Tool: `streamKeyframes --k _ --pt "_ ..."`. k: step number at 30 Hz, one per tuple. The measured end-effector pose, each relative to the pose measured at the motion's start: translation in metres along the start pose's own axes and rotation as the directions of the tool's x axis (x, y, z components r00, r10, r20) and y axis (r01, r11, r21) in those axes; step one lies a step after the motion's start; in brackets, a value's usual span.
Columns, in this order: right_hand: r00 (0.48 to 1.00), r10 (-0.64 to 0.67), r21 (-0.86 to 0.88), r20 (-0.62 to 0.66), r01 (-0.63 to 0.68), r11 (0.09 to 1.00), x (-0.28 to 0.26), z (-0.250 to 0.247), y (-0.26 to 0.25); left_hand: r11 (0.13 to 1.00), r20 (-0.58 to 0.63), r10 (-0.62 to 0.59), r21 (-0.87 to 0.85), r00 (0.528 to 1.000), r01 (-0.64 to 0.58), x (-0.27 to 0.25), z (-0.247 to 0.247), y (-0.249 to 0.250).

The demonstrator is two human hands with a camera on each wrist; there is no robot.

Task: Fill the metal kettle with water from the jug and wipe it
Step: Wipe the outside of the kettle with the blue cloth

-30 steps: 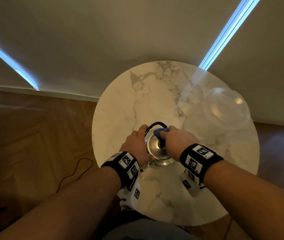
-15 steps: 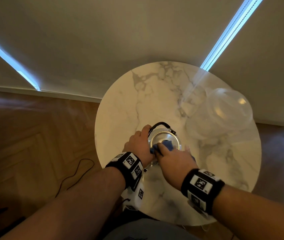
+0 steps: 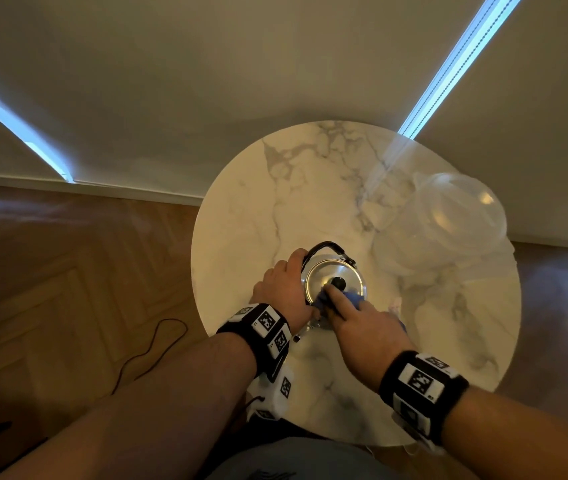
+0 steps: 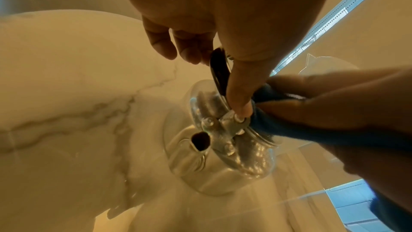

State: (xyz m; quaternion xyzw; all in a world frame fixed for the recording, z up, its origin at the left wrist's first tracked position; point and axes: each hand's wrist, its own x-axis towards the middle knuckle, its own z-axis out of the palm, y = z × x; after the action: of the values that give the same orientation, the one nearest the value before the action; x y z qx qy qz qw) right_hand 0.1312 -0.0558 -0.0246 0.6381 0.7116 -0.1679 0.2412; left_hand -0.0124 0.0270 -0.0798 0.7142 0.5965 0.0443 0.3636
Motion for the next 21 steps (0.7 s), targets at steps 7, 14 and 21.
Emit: streamKeyframes --k 7,14,21 --pt "0.993 0.065 0.234 -0.097 -0.041 0.971 0.030 -0.001 -0.010 1.000 -0.031 0.020 -0.011 0.999 -0.020 0.000 0.000 0.000" --pt "1.000 0.005 0.024 -0.013 -0.005 1.000 -0.021 0.021 0.004 0.998 -0.007 0.056 0.024 0.998 -0.055 -0.001 -0.004 -0.004" --pt "0.997 0.016 0.046 -0.077 -0.012 0.999 -0.006 0.014 -0.005 0.998 0.004 0.069 0.015 0.998 -0.069 0.001 -0.005 -0.004"
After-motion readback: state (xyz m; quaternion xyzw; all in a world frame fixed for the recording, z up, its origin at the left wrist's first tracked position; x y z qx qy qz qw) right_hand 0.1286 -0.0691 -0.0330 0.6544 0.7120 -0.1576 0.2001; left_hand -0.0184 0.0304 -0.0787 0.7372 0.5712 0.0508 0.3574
